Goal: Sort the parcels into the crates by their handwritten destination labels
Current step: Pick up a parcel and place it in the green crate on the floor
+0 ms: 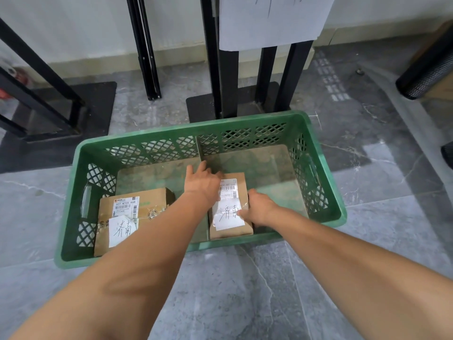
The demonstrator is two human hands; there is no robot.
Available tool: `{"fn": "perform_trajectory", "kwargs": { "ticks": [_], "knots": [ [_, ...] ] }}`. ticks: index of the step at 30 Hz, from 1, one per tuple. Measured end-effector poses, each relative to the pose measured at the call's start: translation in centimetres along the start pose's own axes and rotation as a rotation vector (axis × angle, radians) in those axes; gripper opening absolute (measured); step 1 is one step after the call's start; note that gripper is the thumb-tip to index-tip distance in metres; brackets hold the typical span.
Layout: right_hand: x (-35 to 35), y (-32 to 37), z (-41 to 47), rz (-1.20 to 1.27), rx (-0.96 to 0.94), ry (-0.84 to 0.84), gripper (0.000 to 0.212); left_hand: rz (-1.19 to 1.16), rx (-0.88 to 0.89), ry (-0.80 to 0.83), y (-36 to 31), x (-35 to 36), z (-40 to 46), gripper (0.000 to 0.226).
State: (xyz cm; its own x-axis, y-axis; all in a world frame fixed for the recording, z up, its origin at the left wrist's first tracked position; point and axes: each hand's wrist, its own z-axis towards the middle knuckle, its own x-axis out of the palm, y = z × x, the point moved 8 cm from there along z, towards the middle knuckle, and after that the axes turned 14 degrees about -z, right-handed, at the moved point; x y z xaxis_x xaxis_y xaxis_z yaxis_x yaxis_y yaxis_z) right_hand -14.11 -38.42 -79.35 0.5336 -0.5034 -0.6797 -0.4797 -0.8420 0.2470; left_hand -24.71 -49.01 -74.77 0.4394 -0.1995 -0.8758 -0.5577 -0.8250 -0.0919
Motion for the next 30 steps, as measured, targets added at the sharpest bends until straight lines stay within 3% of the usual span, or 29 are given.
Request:
{"fn": "perform_trajectory", "kwargs": {
  "ticks": [3, 5, 8, 11, 16, 30],
  "knots": [
    [0.2, -0.1, 0.2, 0.100, 0.034, 0.075, 0.049, -0.062, 0.000, 0.041, 0.3, 0.1, -0.4, 0.066],
    [-0.6, 0.0, 0.2, 0.117, 0.051, 0.075, 0.058, -0.096, -0.015, 0.066, 0.4, -0.3, -0.6, 0.068],
    [-3.6, 0.2, -1.1, 0.060, 0.062, -0.034, 0.079, -0.107, -0.028, 0.039, 0.2, -2.1, -1.8, 0.071],
    [-8.0, 0.7, -5.3, 0.145, 0.075, -0.214, 0.084, -0.138, -0.042, -0.005, -0.4, -5.6, -4.6, 0.069],
    [-16.4, 2.1, -15.9, 0.204, 0.076, -0.363, 0.079, -0.241, -0.028, -0.007, -4.0, -15.3, -11.3, 0.068],
    [-43.0, 0.6, -53.3, 0.309, 0.198, -0.460, 0.065, -0.415, 0.174, 0.081, -22.1, -48.0, -37.0, 0.064]
  ]
}}
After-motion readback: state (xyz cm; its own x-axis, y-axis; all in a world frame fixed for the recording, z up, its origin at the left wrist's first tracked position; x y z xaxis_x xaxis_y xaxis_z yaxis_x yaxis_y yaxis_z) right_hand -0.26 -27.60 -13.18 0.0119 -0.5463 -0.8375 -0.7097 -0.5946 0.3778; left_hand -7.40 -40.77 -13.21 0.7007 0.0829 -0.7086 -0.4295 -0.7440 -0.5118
